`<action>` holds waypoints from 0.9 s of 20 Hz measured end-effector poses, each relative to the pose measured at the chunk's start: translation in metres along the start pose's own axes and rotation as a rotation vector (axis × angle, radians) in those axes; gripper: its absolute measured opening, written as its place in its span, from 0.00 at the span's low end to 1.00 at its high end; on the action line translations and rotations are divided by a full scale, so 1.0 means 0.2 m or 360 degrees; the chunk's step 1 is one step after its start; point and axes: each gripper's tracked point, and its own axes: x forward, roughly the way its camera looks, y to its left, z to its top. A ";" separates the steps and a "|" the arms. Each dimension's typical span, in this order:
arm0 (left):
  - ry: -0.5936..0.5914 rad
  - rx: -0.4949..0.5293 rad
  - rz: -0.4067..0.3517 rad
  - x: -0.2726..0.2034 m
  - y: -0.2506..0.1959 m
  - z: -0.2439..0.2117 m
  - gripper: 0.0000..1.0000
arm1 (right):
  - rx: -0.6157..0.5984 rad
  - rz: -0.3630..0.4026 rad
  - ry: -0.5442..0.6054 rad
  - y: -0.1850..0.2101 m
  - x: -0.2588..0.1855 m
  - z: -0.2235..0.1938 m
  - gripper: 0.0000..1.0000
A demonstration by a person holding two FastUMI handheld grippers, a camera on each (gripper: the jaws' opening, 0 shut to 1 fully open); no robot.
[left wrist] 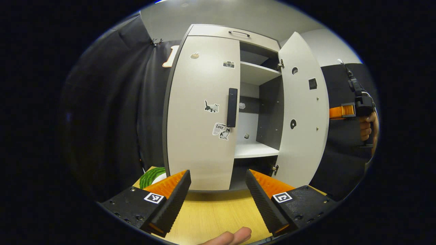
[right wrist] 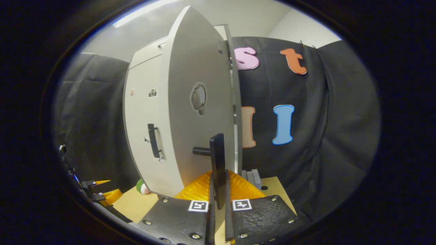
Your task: Open the right door of the double-door shoe cabinet with the right hand, and open the left door with the left hand.
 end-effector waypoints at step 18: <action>0.0038 -0.0057 -0.0010 0.04 0.05 -0.01 1.00 | 0.0188 0.0054 -0.0092 -0.22 0.00 0.02 0.04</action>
